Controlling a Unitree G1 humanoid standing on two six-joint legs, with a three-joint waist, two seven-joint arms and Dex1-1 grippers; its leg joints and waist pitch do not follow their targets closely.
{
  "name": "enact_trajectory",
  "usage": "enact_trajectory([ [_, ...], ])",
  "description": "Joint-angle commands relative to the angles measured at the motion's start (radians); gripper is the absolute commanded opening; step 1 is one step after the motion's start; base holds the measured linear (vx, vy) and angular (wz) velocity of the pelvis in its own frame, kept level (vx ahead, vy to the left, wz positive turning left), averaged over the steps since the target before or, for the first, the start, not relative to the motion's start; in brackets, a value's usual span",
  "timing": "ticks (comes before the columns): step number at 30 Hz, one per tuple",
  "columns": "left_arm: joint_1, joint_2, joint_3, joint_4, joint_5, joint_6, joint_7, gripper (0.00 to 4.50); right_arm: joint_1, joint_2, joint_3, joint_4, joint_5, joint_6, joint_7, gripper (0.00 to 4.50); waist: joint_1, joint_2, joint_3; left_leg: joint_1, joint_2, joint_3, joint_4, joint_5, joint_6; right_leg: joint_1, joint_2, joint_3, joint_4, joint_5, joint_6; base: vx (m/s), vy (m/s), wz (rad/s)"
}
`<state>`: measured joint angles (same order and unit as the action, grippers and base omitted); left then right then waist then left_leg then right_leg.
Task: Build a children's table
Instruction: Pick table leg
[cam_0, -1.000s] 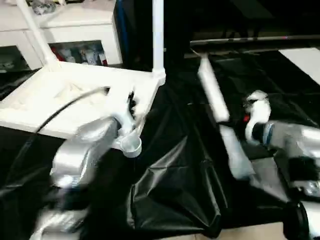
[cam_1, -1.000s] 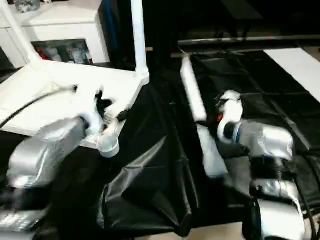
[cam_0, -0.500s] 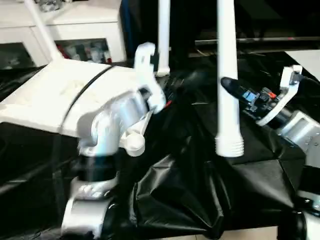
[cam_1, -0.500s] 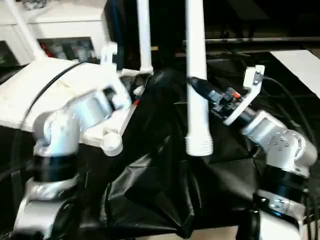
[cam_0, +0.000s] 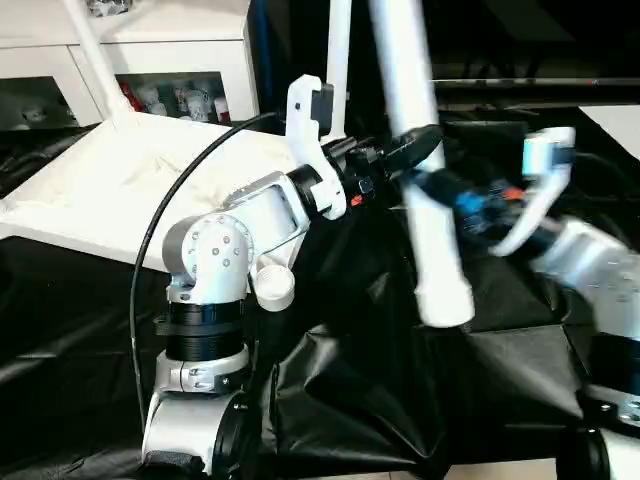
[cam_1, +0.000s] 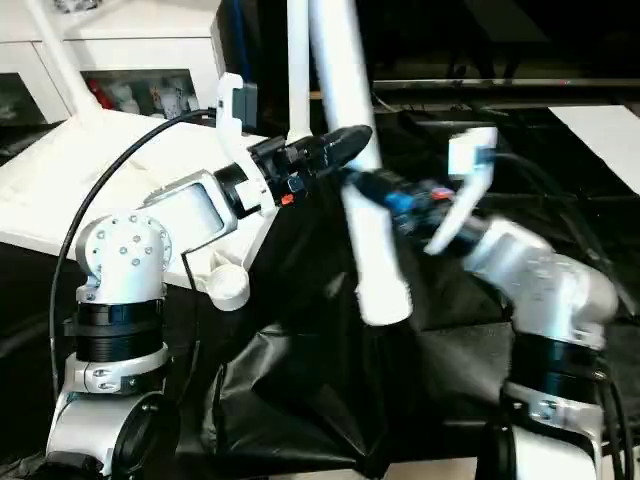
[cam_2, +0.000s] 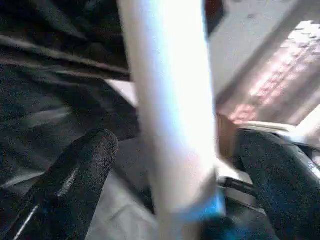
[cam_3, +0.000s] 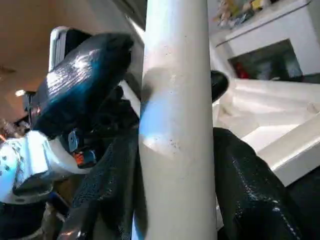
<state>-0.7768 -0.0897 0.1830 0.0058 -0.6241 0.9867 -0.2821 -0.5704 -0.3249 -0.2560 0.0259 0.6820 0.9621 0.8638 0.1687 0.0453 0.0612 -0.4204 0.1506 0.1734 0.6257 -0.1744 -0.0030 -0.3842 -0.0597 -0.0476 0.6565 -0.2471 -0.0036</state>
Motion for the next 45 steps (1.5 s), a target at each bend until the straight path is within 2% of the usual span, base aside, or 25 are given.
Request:
enact_trajectory([
  [1, 0.004, 0.002, 0.002, 0.026, 0.029, -0.009, 0.046, 4.32, 0.004, 0.006, 0.054, -0.035, -0.040, -0.034, -0.011, 1.77, -0.003, -0.030, -0.076, 0.031, 0.080, -0.037, -0.068, -0.041, 0.045, 0.041, -0.101, 0.047, -0.088, -0.034, -0.183, 0.000, 0.000, 0.00],
  [3, -0.006, -0.002, 0.032, 0.053, 0.035, -0.014, 0.092, 4.32, 0.001, 0.004, 0.159, -0.024, -0.162, -0.104, -0.068, 1.77, -0.004, -0.027, -0.077, 0.033, 0.081, -0.036, -0.069, -0.039, 0.033, 0.036, -0.100, 0.047, -0.087, -0.018, -0.189, 0.000, 0.000, 0.00],
  [4, -0.006, -0.002, 0.032, 0.053, 0.035, -0.014, 0.092, 4.11, 0.001, 0.004, 0.159, -0.024, -0.162, -0.104, -0.068, 1.77, -0.004, -0.028, -0.078, 0.032, 0.080, -0.037, -0.069, -0.032, 0.025, 0.038, -0.101, 0.046, -0.084, 0.000, -0.194, 0.000, 0.000, 0.00],
  [5, -0.013, -0.002, 0.048, 0.065, 0.030, -0.010, 0.104, 4.03, -0.002, 0.008, 0.190, -0.020, -0.198, -0.129, -0.095, 1.77, -0.003, -0.028, -0.080, 0.034, 0.080, -0.036, -0.068, -0.029, 0.026, 0.038, -0.102, 0.047, -0.082, 0.016, -0.200, 0.000, 0.000, 0.00],
  [8, -0.017, 0.000, 0.057, 0.070, 0.026, -0.007, 0.107, 3.89, -0.006, 0.016, 0.194, -0.026, -0.197, -0.136, -0.105, 1.77, -0.002, -0.025, -0.080, 0.033, 0.080, -0.035, -0.066, -0.022, 0.042, 0.038, -0.102, 0.047, -0.079, 0.055, -0.212, 0.000, 0.000, 0.00],
  [10, -0.018, -0.001, 0.063, 0.068, 0.024, -0.008, 0.110, 3.59, -0.011, 0.020, 0.198, -0.028, -0.192, -0.143, -0.113, 1.77, -0.001, -0.025, -0.081, 0.033, 0.081, -0.036, -0.066, -0.020, 0.051, 0.038, -0.102, 0.047, -0.077, 0.068, -0.215, 0.000, 0.000, 0.00],
  [12, -0.016, -0.003, 0.070, 0.066, 0.020, -0.010, 0.117, 3.54, -0.015, 0.023, 0.205, -0.023, -0.199, -0.153, -0.120, 1.77, -0.001, -0.024, -0.080, 0.033, 0.081, -0.035, -0.065, -0.025, 0.054, 0.039, -0.104, 0.047, -0.078, 0.068, -0.219, 0.000, 0.000, 0.00],
  [18, -0.016, -0.022, 0.087, 0.073, -0.001, -0.017, 0.147, 3.08, -0.015, 0.029, 0.218, -0.019, -0.219, -0.178, -0.134, 1.77, -0.002, -0.027, -0.080, 0.031, 0.080, -0.035, -0.065, -0.028, 0.057, 0.041, -0.104, 0.047, -0.078, 0.062, -0.223, 0.000, 0.000, 0.00],
  [20, -0.017, -0.027, 0.093, 0.072, -0.012, -0.013, 0.154, 2.77, -0.012, 0.032, 0.225, -0.020, -0.225, -0.186, -0.137, 1.77, -0.003, -0.027, -0.080, 0.032, 0.080, -0.035, -0.065, -0.030, 0.056, 0.040, -0.102, 0.047, -0.078, 0.060, -0.224, 0.000, 0.000, 0.00],
  [21, -0.016, -0.029, 0.096, 0.071, -0.016, -0.010, 0.151, 2.68, -0.011, 0.034, 0.229, -0.017, -0.228, -0.192, -0.139, 1.77, -0.002, -0.022, -0.081, 0.032, 0.080, -0.036, -0.064, -0.028, 0.056, 0.040, -0.103, 0.047, -0.077, 0.063, -0.224, 0.000, 0.000, 0.00],
  [23, -0.013, -0.031, 0.100, 0.064, -0.029, 0.004, 0.142, 2.64, -0.012, 0.038, 0.234, -0.018, -0.229, -0.195, -0.143, 1.77, -0.003, -0.023, -0.081, 0.032, 0.080, -0.035, -0.063, -0.031, 0.057, 0.039, -0.103, 0.048, -0.078, 0.065, -0.225, 0.000, 0.000, 0.00],
  [25, -0.012, -0.031, 0.099, 0.061, -0.030, 0.010, 0.141, 2.33, -0.014, 0.039, 0.235, -0.017, -0.228, -0.198, -0.146, 1.77, -0.002, -0.024, -0.081, 0.033, 0.080, -0.035, -0.063, -0.028, 0.061, 0.039, -0.102, 0.047, -0.077, 0.073, -0.225, 0.000, 0.000, 0.00],
  [29, -0.008, -0.031, 0.100, 0.055, -0.034, 0.011, 0.143, 2.14, -0.016, 0.040, 0.236, -0.013, -0.230, -0.204, -0.148, 1.77, -0.001, -0.026, -0.081, 0.032, 0.080, -0.035, -0.064, -0.028, 0.062, 0.040, -0.102, 0.047, -0.076, 0.070, -0.227, 0.000, 0.000, 0.00],
  [30, -0.008, -0.031, 0.101, 0.053, -0.038, 0.010, 0.144, 1.92, -0.017, 0.041, 0.237, -0.012, -0.231, -0.207, -0.148, 1.77, -0.001, -0.026, -0.081, 0.032, 0.080, -0.035, -0.064, -0.029, 0.062, 0.040, -0.102, 0.047, -0.077, 0.070, -0.226, 0.000, 0.000, 0.00],
  [33, -0.008, -0.014, 0.088, 0.048, -0.035, 0.000, 0.135, 1.84, -0.021, 0.042, 0.247, -0.008, -0.242, -0.235, -0.151, 1.77, -0.001, -0.025, -0.081, 0.032, 0.080, -0.036, -0.064, -0.035, 0.056, 0.040, -0.102, 0.047, -0.077, 0.060, -0.220, 0.000, 0.000, 0.00],
  [35, -0.009, -0.005, 0.081, 0.048, -0.028, -0.005, 0.127, 1.80, -0.023, 0.050, 0.240, -0.005, -0.228, -0.231, -0.147, 2.47, -0.003, -0.022, -0.082, 0.032, 0.080, -0.037, -0.065, -0.031, 0.056, 0.039, -0.101, 0.047, -0.076, 0.067, -0.220, 0.000, 0.000, 0.00],
  [37, -0.023, 0.027, 0.067, 0.050, -0.018, -0.025, 0.085, 1.78, -0.031, 0.059, 0.213, -0.009, -0.159, -0.162, -0.123, 2.48, -0.003, -0.021, -0.082, 0.034, 0.079, -0.036, -0.065, -0.033, 0.060, 0.039, -0.100, 0.047, -0.076, 0.069, -0.222, 0.000, 0.000, 0.00],
  [39, -0.025, 0.031, 0.065, 0.050, -0.018, -0.027, 0.079, 1.77, -0.030, 0.055, 0.214, -0.013, -0.156, -0.157, -0.117, 2.73, -0.003, -0.021, -0.083, 0.035, 0.080, -0.036, -0.064, -0.027, 0.059, 0.038, -0.099, 0.047, -0.075, 0.079, -0.222, 0.000, 0.000, 0.00],
  [41, -0.033, 0.059, 0.043, 0.049, -0.020, -0.030, 0.031, 1.77, -0.032, 0.032, 0.226, -0.014, -0.169, -0.151, -0.111, 2.93, -0.003, -0.025, -0.083, 0.035, 0.080, -0.034, -0.064, -0.025, 0.054, 0.039, -0.099, 0.047, -0.073, 0.080, -0.221, 0.000, 0.000, 0.00],
  [44, -0.048, 0.113, 0.006, 0.047, -0.036, -0.027, -0.060, 1.77, -0.034, -0.015, 0.226, -0.005, -0.158, -0.128, -0.069, 2.94, -0.001, -0.023, -0.082, 0.035, 0.079, -0.034, -0.065, -0.029, 0.047, 0.038, -0.099, 0.047, -0.074, 0.063, -0.211, 0.000, 0.000, 0.00],
  [45, -0.055, 0.130, -0.003, 0.048, -0.044, -0.025, -0.091, 1.77, -0.036, -0.033, 0.219, -0.002, -0.139, -0.109, -0.042, 2.94, -0.002, -0.026, -0.082, 0.036, 0.079, -0.033, -0.066, -0.029, 0.043, 0.039, -0.100, 0.048, -0.074, 0.055, -0.209, 0.000, 0.000, 0.00],
])
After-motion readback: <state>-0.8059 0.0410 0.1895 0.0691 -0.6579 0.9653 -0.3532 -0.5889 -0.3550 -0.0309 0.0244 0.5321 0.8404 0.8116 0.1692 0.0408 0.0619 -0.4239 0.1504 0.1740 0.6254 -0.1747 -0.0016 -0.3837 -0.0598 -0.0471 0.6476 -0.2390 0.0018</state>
